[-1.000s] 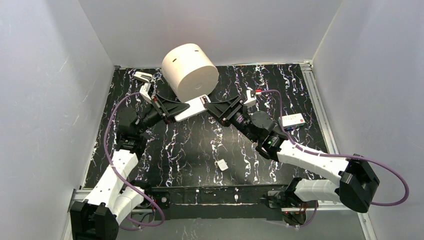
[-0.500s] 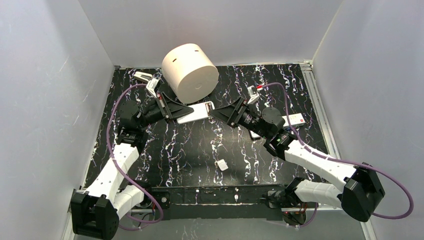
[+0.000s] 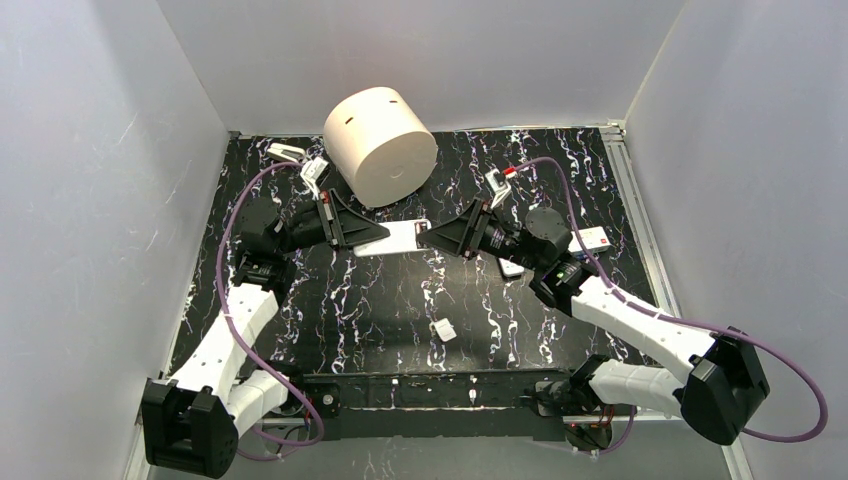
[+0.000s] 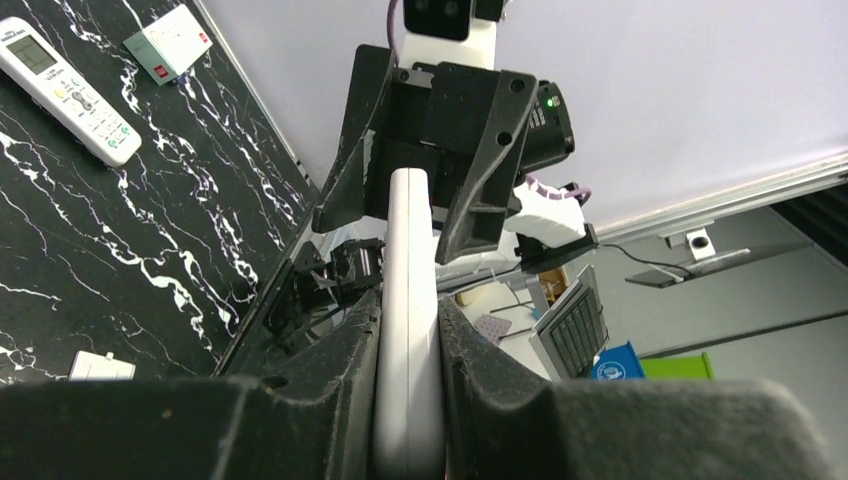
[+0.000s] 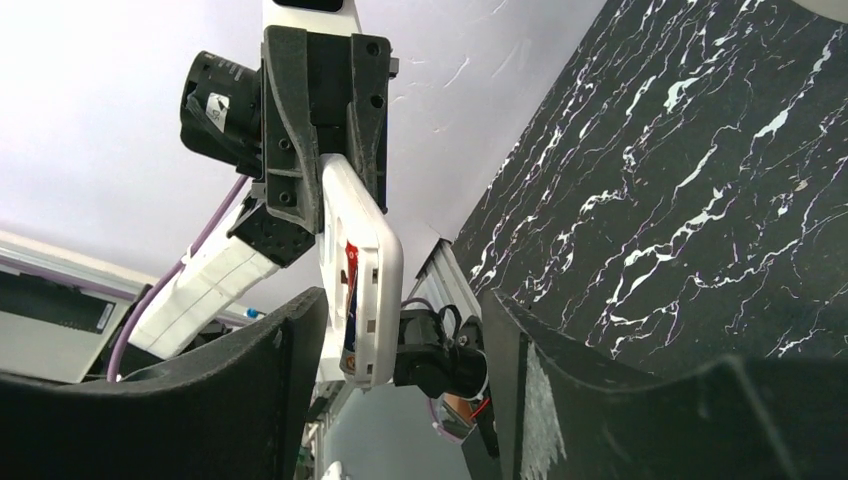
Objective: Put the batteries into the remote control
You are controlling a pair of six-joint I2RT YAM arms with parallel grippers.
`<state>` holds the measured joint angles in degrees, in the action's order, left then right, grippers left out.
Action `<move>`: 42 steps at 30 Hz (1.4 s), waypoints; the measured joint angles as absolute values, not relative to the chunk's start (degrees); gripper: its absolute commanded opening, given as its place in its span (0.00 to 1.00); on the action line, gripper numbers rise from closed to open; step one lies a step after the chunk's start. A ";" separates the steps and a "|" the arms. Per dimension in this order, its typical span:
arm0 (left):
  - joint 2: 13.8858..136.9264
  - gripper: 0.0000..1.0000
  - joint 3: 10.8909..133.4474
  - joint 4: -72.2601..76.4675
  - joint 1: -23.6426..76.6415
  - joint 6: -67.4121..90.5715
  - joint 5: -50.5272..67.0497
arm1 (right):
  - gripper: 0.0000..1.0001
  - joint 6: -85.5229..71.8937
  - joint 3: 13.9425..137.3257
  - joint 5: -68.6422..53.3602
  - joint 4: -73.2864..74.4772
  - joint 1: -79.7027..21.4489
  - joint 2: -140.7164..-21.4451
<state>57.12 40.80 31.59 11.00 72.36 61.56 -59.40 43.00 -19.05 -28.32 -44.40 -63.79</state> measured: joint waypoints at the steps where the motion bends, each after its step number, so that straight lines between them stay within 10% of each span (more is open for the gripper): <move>1: 57.12 0.00 40.80 31.59 11.00 71.99 62.06 | 0.60 -59.11 43.00 -19.79 -28.38 -44.21 -63.79; 20: 57.67 0.00 40.99 31.31 10.94 69.58 66.04 | 0.17 -51.53 45.69 -28.27 -23.88 -43.53 -63.33; 28: 57.67 0.00 40.99 31.07 10.85 69.21 65.98 | 0.71 -48.03 47.18 -27.99 -21.43 -43.53 -63.79; 42: 54.41 0.00 40.23 15.90 10.98 53.76 58.30 | 0.66 -42.63 51.37 -10.28 -0.32 -43.62 -56.64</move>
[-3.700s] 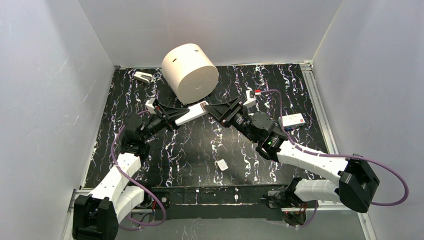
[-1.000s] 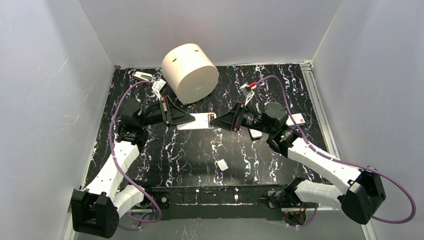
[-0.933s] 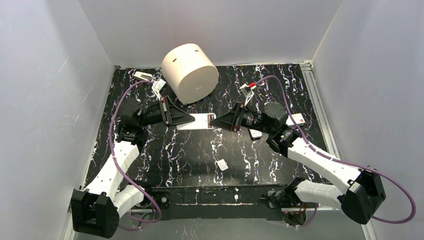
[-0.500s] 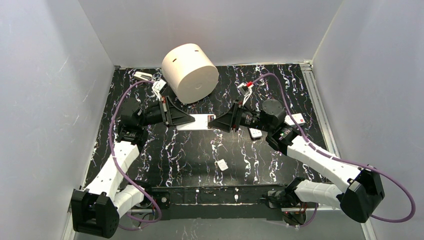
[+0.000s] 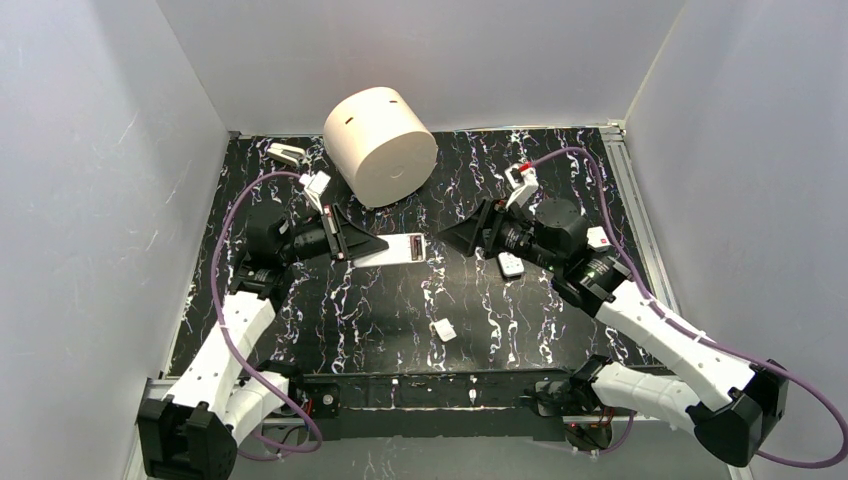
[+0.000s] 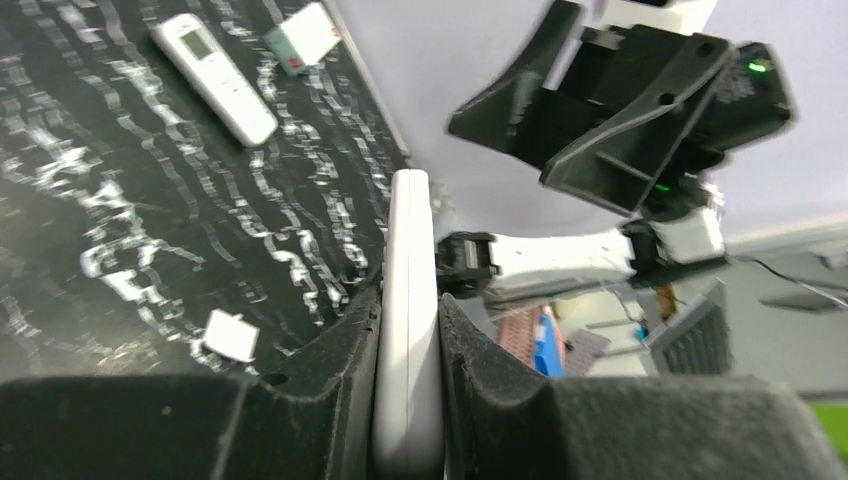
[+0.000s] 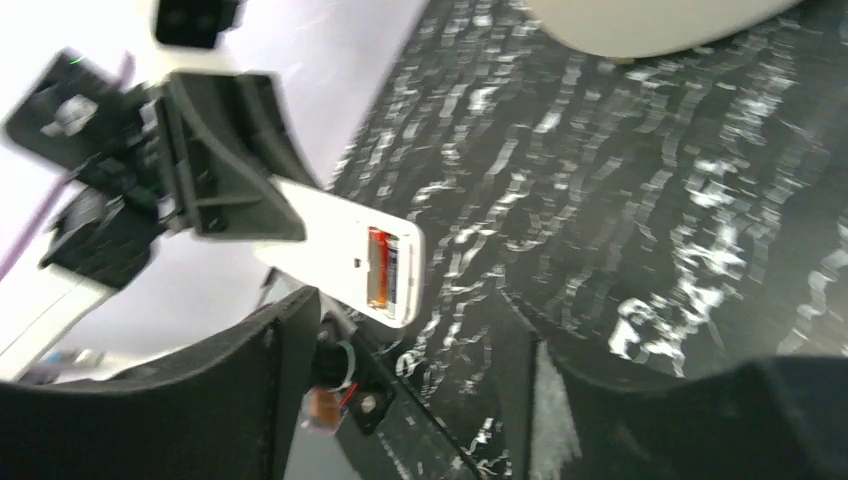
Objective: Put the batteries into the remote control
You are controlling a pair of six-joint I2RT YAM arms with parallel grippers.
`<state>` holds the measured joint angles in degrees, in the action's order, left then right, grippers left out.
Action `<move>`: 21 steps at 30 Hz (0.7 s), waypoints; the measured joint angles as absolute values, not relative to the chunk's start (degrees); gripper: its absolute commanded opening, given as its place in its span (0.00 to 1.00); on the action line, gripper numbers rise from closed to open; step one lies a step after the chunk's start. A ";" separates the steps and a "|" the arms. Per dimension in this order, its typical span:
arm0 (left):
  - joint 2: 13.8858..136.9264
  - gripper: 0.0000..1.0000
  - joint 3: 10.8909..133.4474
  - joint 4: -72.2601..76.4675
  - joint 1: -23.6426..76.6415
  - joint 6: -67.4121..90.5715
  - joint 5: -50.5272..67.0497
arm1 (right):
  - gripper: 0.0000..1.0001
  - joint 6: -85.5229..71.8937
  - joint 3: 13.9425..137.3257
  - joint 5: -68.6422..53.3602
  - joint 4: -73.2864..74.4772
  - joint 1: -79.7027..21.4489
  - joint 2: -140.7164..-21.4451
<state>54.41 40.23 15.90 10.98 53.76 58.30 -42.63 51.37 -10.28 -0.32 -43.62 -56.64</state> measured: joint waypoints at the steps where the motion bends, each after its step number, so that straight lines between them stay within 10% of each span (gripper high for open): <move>1: 53.80 0.00 40.38 12.05 10.98 50.87 56.58 | 0.64 -42.44 51.70 -8.86 0.99 -43.62 -56.58; 21: 49.50 0.00 44.40 -26.22 10.94 26.55 30.63 | 0.51 -42.19 48.36 10.59 22.81 -63.48 -80.14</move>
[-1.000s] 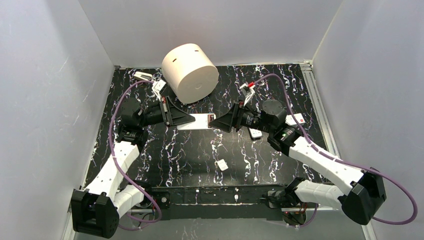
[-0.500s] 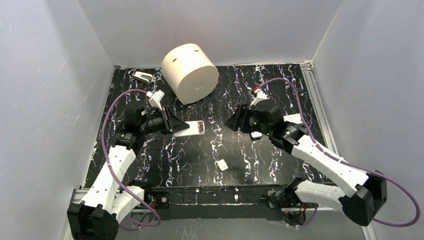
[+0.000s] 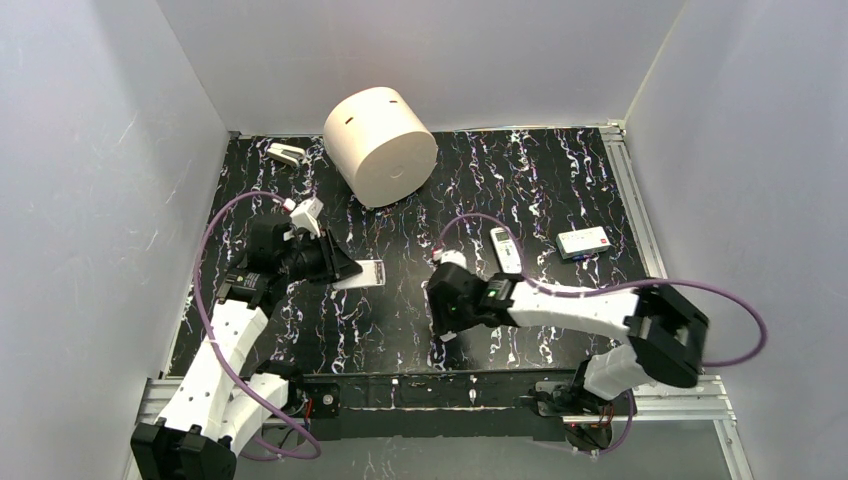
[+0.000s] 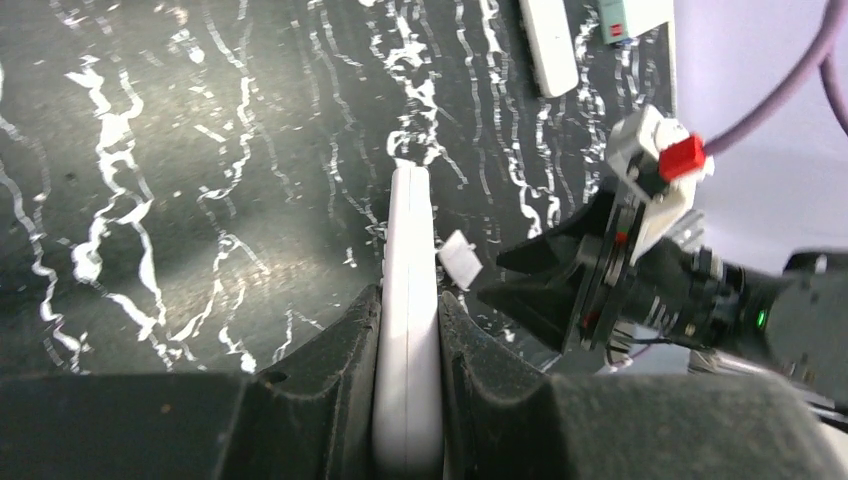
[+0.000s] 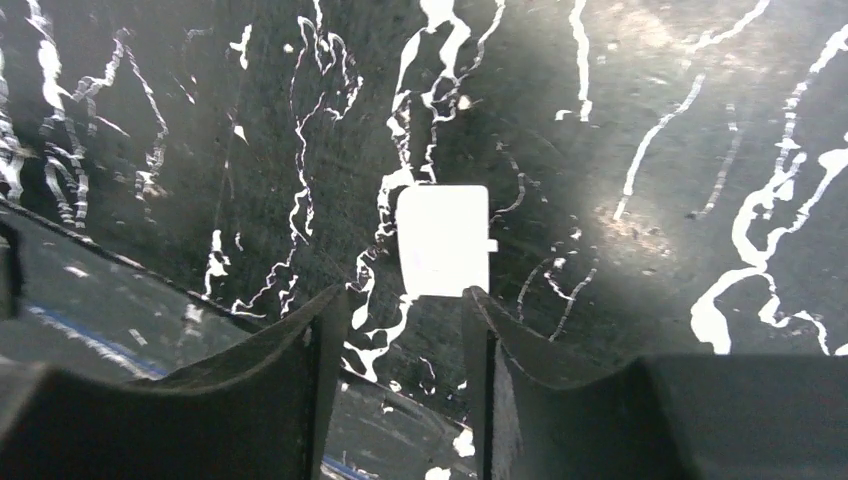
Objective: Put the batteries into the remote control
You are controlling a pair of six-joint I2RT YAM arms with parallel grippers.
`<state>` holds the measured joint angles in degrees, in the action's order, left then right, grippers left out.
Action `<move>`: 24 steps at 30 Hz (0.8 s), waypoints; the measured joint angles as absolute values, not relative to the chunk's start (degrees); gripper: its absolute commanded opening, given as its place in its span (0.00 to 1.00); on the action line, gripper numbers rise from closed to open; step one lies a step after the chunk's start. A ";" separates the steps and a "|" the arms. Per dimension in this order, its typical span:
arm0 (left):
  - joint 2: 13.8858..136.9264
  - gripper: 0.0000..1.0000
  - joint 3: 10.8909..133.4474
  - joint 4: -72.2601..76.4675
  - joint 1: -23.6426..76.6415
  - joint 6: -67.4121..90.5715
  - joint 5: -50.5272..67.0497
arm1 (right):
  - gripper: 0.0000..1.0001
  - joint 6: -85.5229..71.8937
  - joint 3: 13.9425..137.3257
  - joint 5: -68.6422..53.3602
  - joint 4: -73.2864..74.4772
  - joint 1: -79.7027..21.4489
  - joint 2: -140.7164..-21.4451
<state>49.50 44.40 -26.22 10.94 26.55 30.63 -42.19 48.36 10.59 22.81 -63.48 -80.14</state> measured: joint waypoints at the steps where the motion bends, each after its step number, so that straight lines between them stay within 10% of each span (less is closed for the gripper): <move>1: 49.43 0.00 44.40 -27.00 10.94 26.37 29.41 | 0.49 -42.13 49.69 11.68 23.16 -65.32 -82.50; 24: 48.66 0.00 43.72 -31.35 10.94 25.69 20.43 | 0.18 -41.32 60.16 21.50 30.13 -72.40 -98.59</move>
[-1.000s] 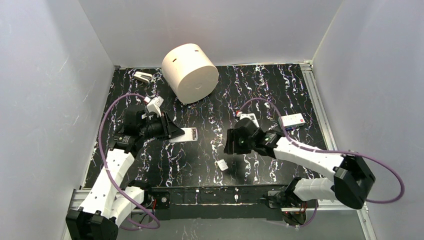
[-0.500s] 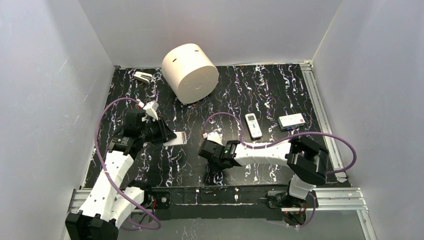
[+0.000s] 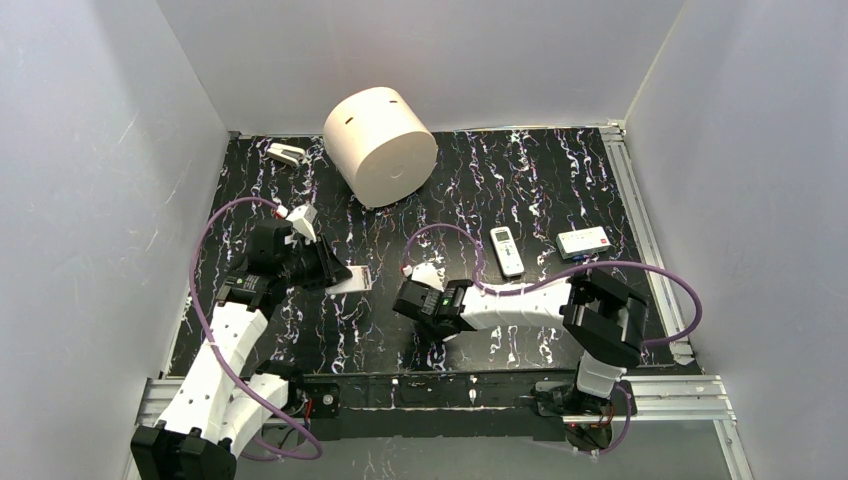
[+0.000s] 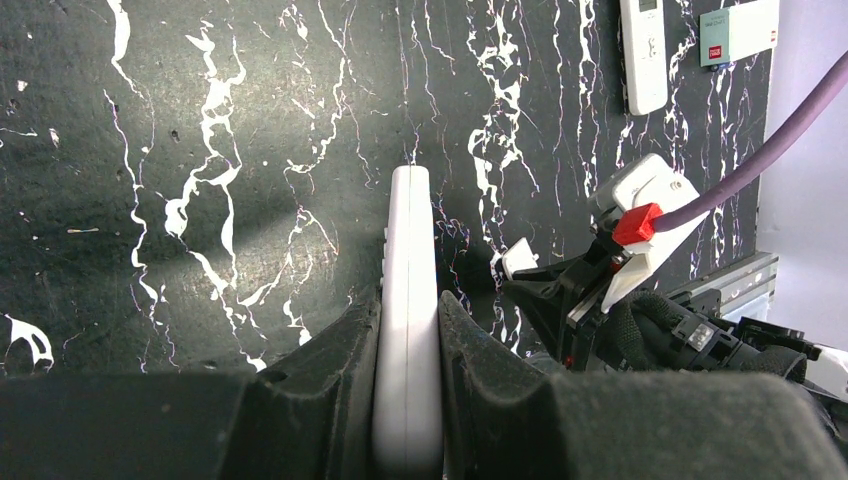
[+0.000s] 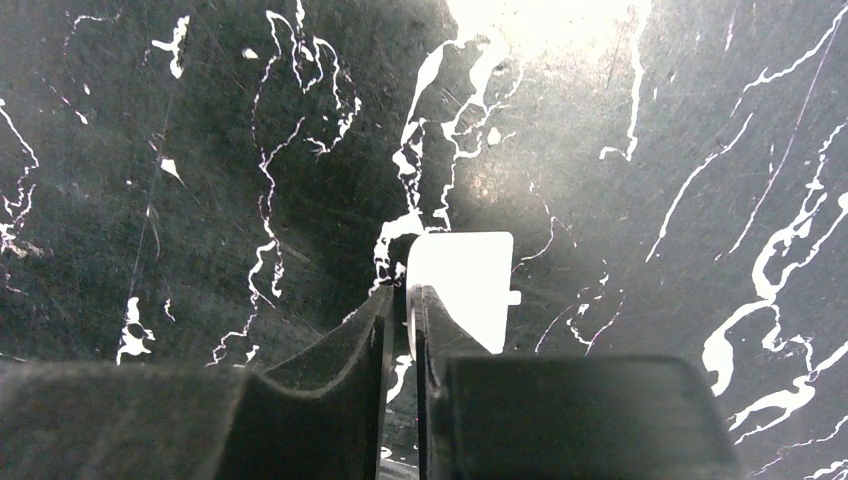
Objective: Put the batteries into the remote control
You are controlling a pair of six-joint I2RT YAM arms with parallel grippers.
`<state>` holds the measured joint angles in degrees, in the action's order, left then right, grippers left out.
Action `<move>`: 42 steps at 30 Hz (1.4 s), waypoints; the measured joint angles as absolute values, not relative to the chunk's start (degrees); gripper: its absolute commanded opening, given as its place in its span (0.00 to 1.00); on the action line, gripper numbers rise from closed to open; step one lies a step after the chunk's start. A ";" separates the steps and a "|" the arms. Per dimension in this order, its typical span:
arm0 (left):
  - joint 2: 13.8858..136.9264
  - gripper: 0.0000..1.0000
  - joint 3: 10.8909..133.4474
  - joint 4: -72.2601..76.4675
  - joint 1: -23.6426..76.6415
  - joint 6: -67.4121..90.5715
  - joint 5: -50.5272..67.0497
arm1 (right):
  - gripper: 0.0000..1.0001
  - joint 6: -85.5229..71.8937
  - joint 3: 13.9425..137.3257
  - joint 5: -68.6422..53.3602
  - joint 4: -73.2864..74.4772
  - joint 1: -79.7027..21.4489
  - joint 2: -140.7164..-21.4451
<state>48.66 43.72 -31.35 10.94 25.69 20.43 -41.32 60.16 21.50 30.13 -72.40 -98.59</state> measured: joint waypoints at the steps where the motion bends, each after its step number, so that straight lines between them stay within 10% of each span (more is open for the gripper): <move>1: 48.66 0.00 43.70 -31.33 10.94 25.69 20.43 | 0.14 -41.23 60.47 21.69 30.06 -72.42 -98.87; 4: 48.66 0.00 43.66 -31.35 10.94 25.69 20.45 | 0.01 -40.71 61.12 22.39 30.17 -72.40 -99.53; 17: 49.39 0.00 43.51 -28.88 10.94 27.77 25.85 | 0.01 -42.92 60.86 18.96 26.98 -66.74 -93.49; 26: 55.00 0.00 43.64 -19.62 10.94 34.83 39.83 | 0.01 -51.22 52.66 3.14 4.58 -47.64 -70.87; 42: 61.76 0.00 44.01 1.78 10.92 49.30 62.41 | 0.01 -69.67 45.91 -14.68 -25.80 -45.76 -67.18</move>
